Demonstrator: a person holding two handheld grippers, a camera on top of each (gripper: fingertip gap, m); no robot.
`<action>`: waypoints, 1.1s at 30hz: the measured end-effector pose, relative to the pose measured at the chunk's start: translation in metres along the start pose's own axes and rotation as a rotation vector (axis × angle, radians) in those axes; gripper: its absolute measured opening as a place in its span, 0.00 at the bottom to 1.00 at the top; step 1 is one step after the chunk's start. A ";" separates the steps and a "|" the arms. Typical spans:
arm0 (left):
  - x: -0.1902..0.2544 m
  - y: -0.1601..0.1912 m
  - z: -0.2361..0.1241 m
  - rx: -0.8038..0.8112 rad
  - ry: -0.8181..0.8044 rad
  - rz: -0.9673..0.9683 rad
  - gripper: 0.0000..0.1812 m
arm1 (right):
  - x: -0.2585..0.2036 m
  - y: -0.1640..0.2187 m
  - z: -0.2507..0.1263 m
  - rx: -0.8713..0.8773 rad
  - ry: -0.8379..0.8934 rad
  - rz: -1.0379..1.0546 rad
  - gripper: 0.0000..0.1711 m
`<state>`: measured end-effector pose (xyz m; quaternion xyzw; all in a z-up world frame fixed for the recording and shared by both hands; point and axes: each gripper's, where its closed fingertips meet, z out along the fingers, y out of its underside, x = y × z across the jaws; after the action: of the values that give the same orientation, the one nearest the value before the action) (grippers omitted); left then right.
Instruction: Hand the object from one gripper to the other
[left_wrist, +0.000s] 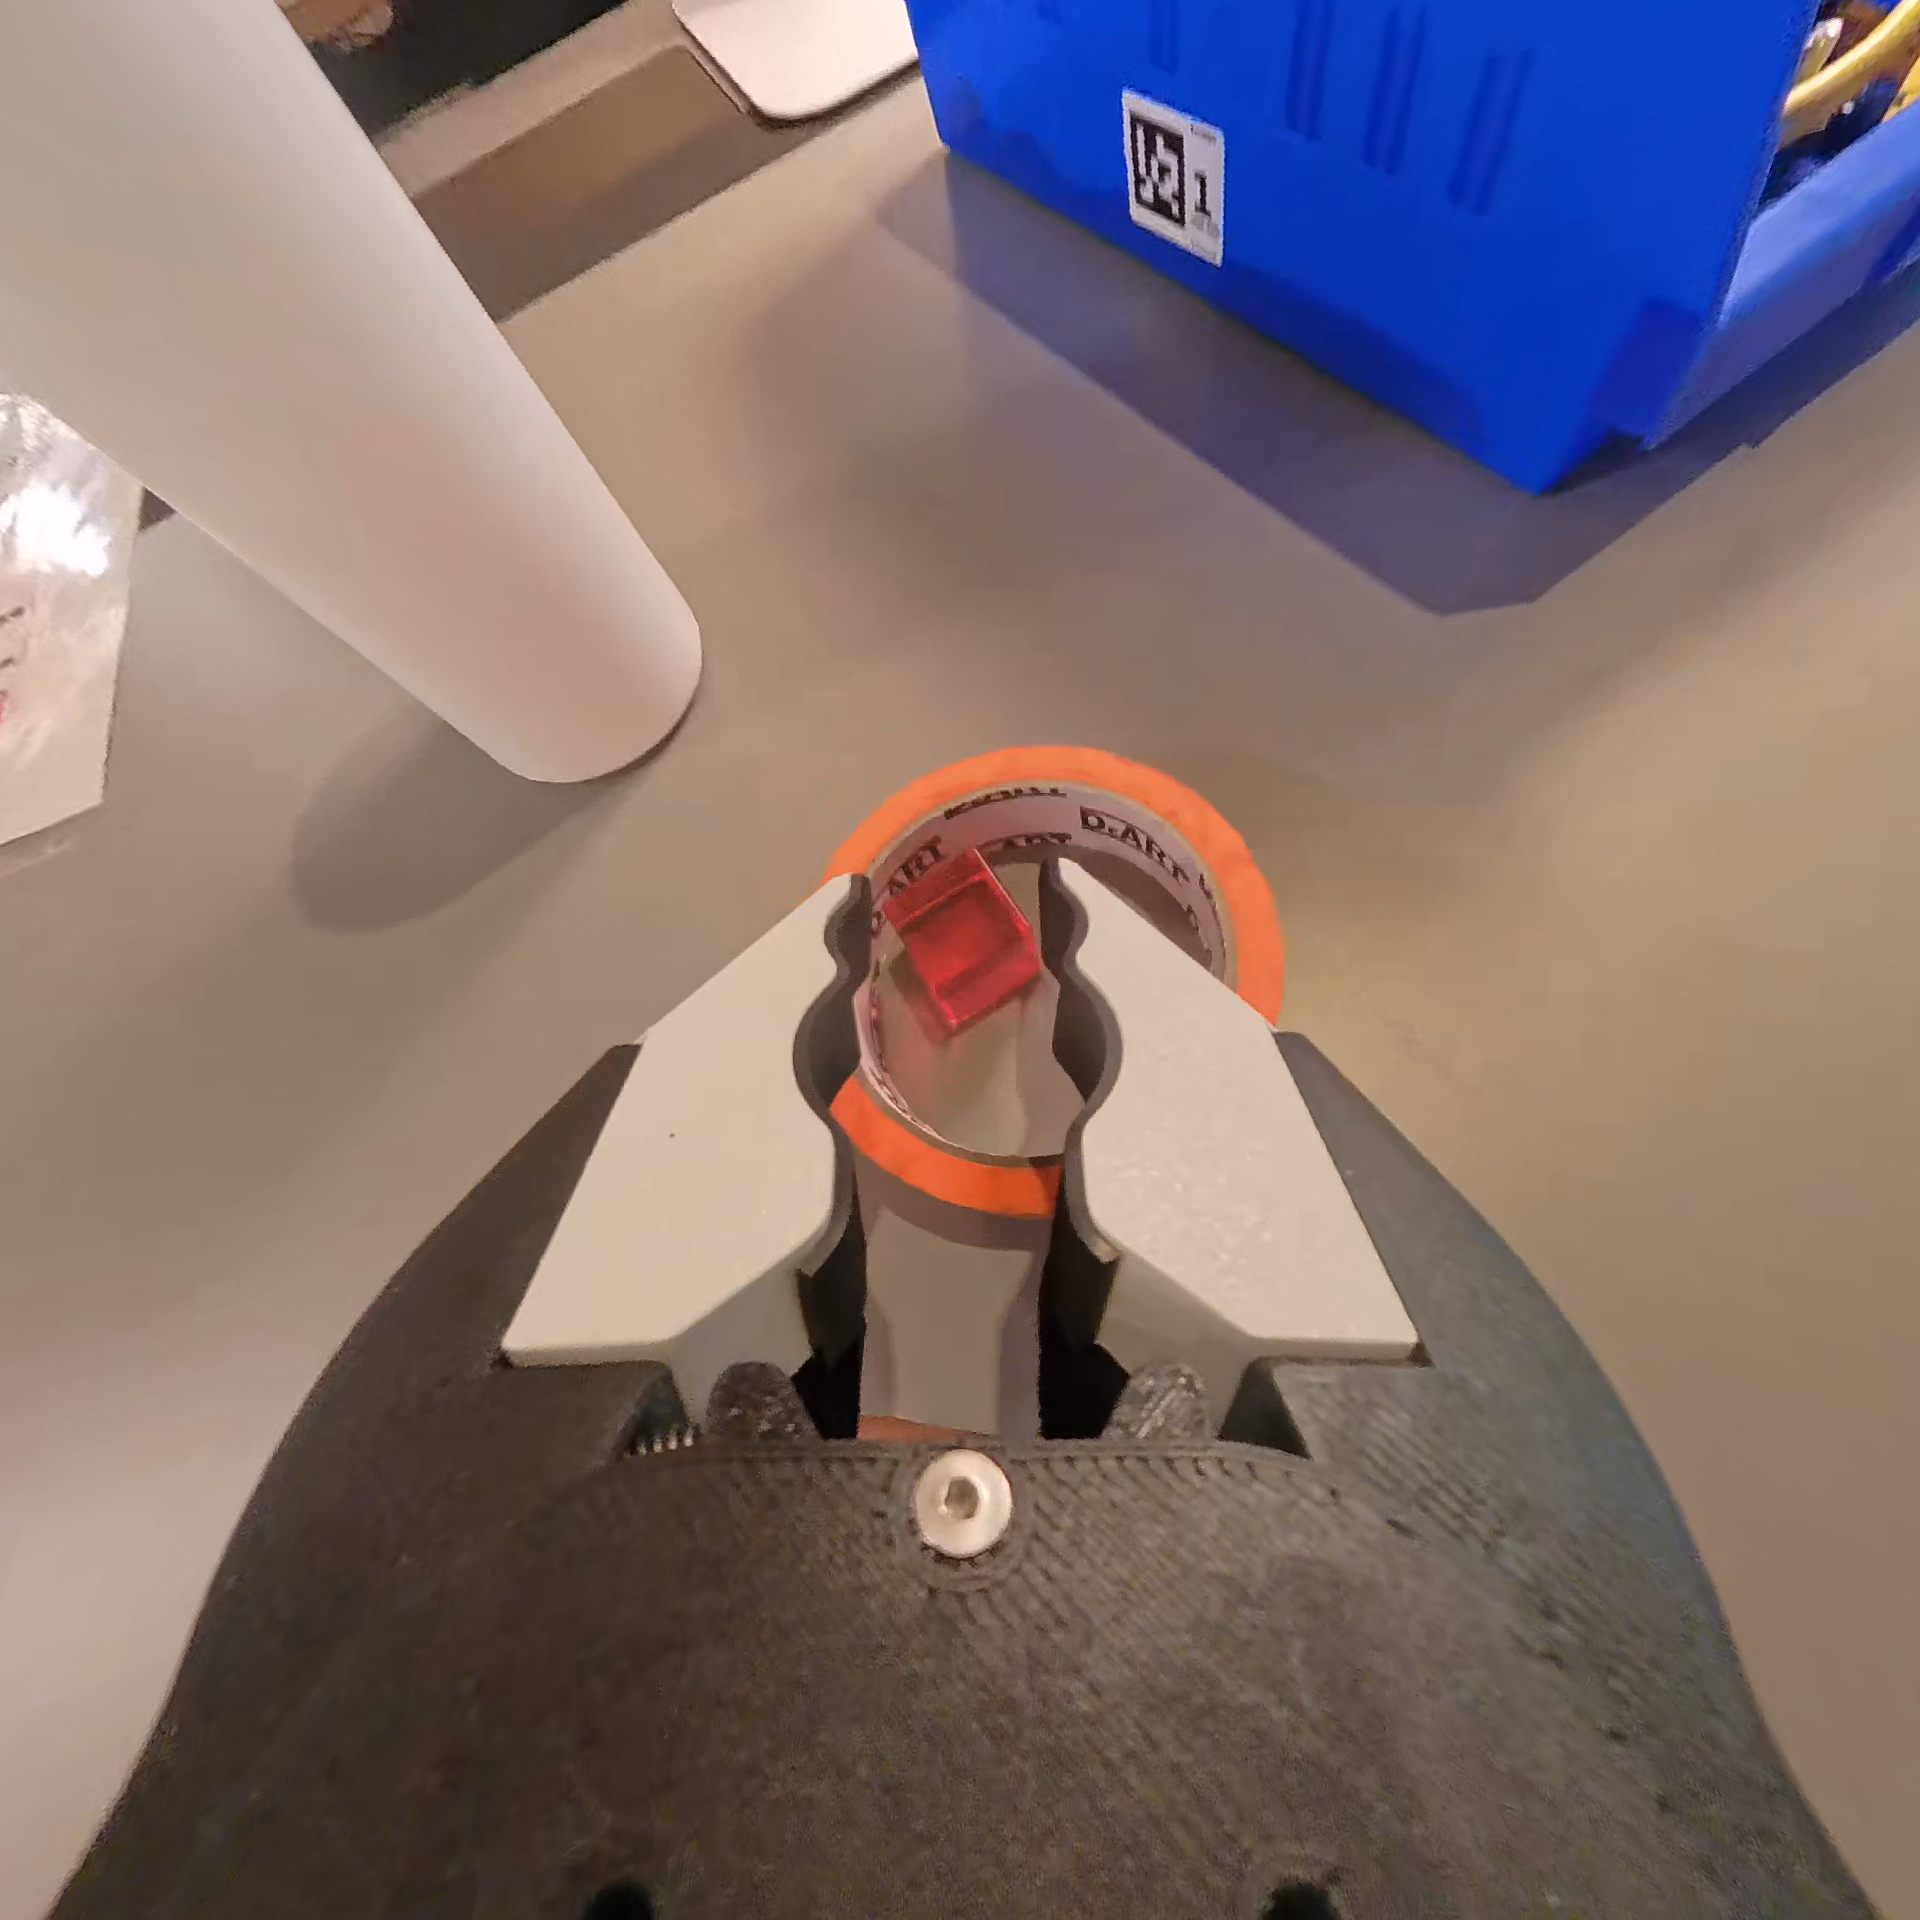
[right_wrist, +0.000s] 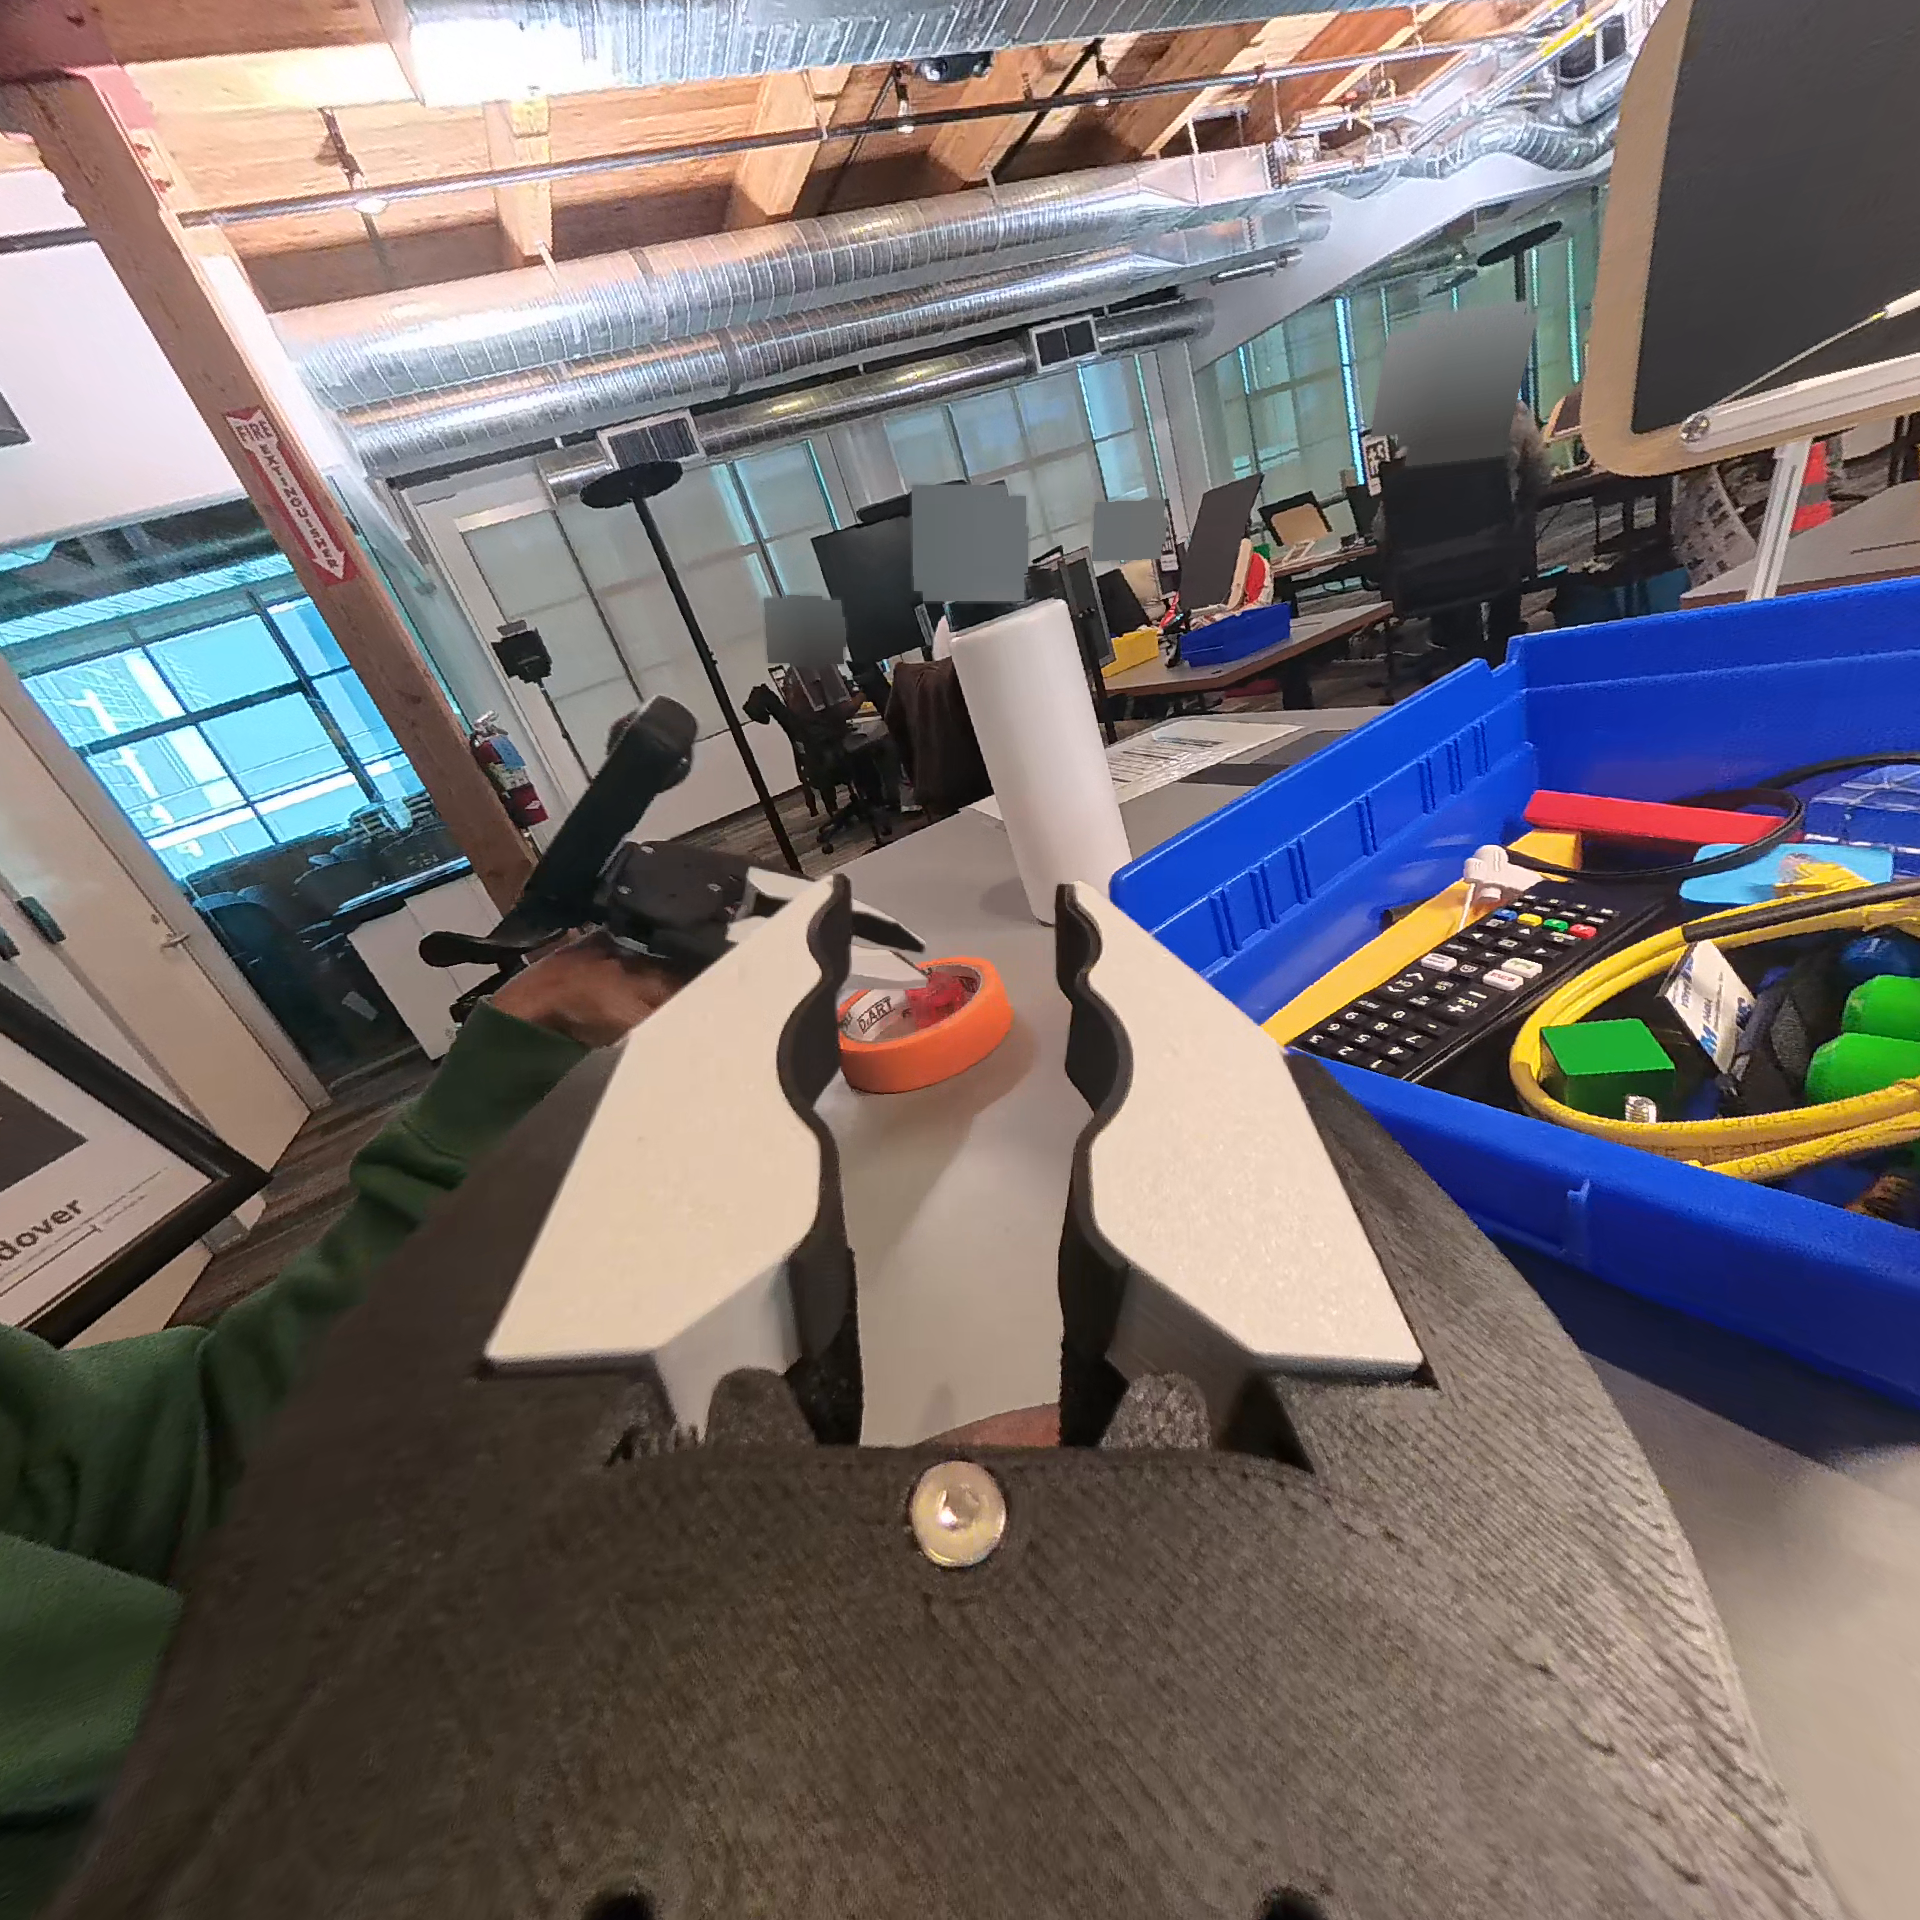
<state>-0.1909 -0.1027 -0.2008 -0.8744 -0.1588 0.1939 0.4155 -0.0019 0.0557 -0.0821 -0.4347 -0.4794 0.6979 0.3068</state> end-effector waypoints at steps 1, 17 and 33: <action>-0.001 -0.004 -0.002 0.020 -0.007 -0.002 0.19 | 0.001 0.000 0.000 -0.002 0.009 -0.002 0.23; 0.058 -0.110 -0.019 0.550 -0.033 0.002 0.23 | 0.064 0.046 -0.001 -0.311 0.403 -0.187 0.30; 0.040 -0.111 -0.026 0.568 -0.151 0.008 0.20 | 0.108 0.044 0.082 -0.740 0.439 -0.245 0.33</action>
<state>-0.1562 -0.0353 -0.1067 -0.7066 -0.1252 0.2967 0.6300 -0.1231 0.0987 -0.1443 -0.5933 -0.6682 0.3289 0.3054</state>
